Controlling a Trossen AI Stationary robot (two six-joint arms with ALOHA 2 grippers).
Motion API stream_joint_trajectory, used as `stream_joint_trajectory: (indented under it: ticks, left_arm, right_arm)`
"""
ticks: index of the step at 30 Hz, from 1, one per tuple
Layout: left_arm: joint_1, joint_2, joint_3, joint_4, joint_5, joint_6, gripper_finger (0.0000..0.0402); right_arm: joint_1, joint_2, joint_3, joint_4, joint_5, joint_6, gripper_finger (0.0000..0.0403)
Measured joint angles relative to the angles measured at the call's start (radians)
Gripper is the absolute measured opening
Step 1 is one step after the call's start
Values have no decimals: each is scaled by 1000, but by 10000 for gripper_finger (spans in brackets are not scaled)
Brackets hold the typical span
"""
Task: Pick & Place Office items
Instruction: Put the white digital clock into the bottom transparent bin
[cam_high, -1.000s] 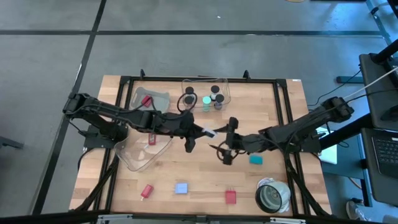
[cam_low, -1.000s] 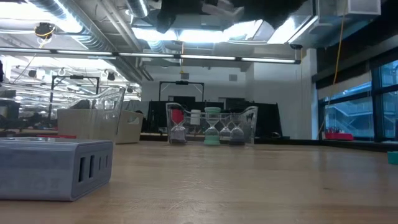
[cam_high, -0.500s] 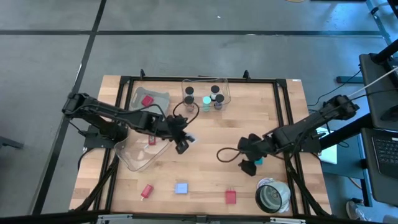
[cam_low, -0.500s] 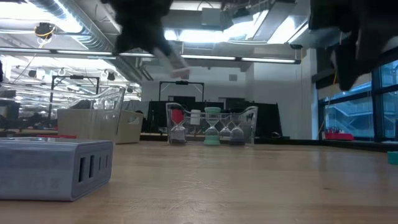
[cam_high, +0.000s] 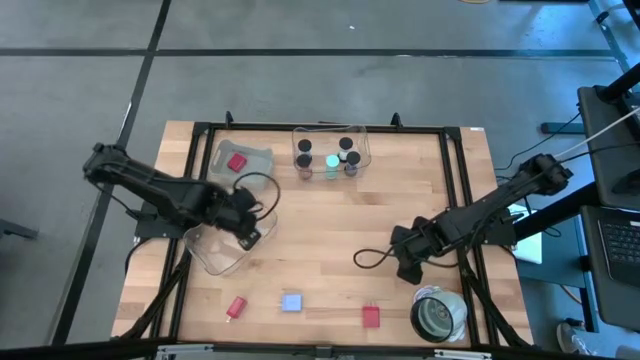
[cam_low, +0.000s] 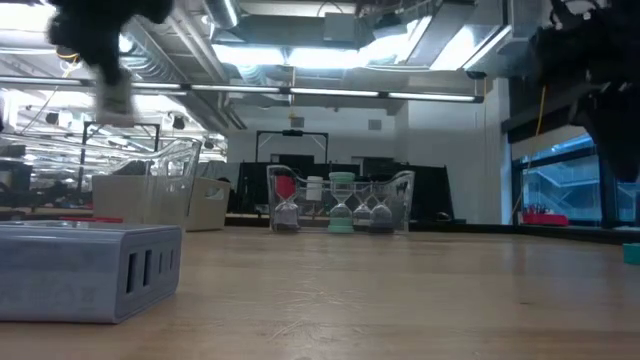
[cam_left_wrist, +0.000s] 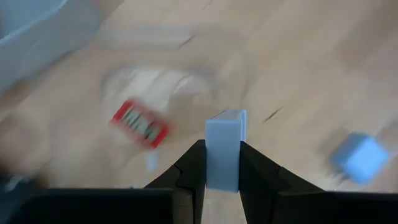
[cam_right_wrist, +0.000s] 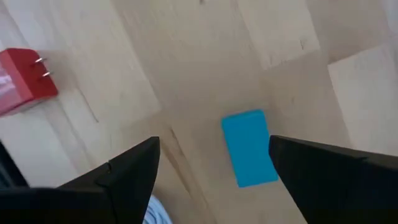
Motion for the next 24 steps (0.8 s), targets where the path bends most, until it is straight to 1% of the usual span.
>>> stream_joint_trajectory:
  ticks: [3,5,7,14,19,24]
  left_arm:
    - [-48,-2,-1,-117,-35,-114,67]
    - [-74,4,-24,-144,-45,-168,67]
    - [-89,13,-59,-142,-30,-197,67]
    - [-92,27,-144,-125,78,-203,67]
    - [-92,27,-205,-118,140,-195,68]
    - [-92,27,-275,-79,178,-195,68]
  right_arm:
    - [0,25,0,-7,0,0,304]
    - [0,47,0,-7,0,0,304]
    - [0,73,0,-12,0,-1,304]
    - [1,138,0,-67,-23,-58,304]
    - [1,148,0,-138,-23,-59,304]
    - [1,148,0,-141,-16,-56,304]
